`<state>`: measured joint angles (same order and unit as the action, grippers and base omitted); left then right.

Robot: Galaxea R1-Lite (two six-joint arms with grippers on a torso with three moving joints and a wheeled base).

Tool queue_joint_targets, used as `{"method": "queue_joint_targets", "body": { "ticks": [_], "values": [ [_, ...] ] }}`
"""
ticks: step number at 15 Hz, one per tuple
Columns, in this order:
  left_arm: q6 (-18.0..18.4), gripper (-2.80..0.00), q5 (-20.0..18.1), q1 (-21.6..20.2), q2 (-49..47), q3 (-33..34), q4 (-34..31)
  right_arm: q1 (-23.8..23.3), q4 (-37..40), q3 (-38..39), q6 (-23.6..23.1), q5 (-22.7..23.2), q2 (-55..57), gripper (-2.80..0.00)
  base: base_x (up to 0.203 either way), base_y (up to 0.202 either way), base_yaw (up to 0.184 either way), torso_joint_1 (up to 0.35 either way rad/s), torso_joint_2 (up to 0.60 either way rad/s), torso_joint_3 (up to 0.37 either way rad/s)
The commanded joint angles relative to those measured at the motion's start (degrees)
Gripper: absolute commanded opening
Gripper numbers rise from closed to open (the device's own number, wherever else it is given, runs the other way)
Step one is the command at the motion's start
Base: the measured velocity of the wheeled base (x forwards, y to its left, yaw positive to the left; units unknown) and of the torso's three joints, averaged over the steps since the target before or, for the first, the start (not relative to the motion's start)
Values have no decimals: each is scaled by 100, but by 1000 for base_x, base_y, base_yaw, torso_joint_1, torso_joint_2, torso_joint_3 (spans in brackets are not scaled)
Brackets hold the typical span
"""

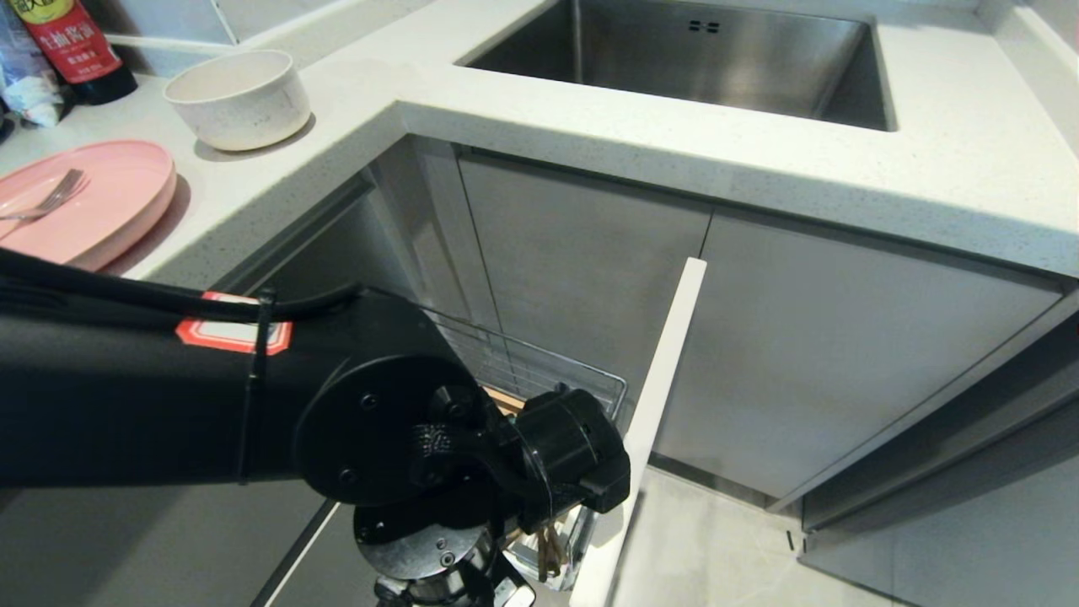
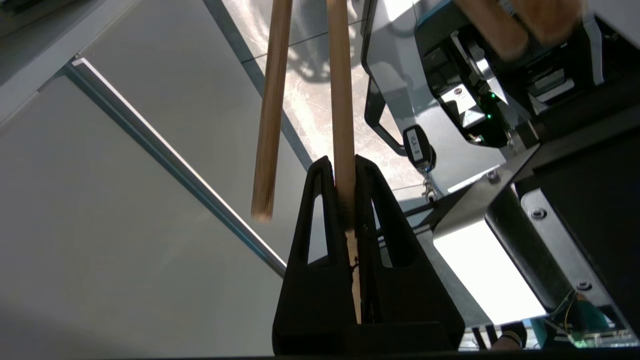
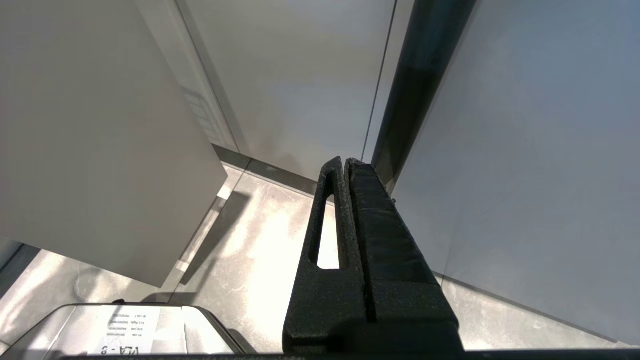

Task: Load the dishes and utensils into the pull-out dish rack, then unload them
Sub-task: Pick up the chopsticks and place it in the cupboard

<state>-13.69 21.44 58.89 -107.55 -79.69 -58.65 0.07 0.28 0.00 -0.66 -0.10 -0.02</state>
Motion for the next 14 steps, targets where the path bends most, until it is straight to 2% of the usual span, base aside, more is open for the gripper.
{"method": "queue_joint_targets", "body": {
  "ticks": [1, 14],
  "values": [
    [-11, -280, 18, -24, -137, -34, 0, 1, -1, 0, -4, 1, 0, -280, 0, 0, 0, 0, 0, 0],
    [-2, -280, 18, -160, -710, -198, 250, 1, -2, 0, -4, 1, -1, -280, 0, 0, 0, 0, 0, 0]
  ]
}}
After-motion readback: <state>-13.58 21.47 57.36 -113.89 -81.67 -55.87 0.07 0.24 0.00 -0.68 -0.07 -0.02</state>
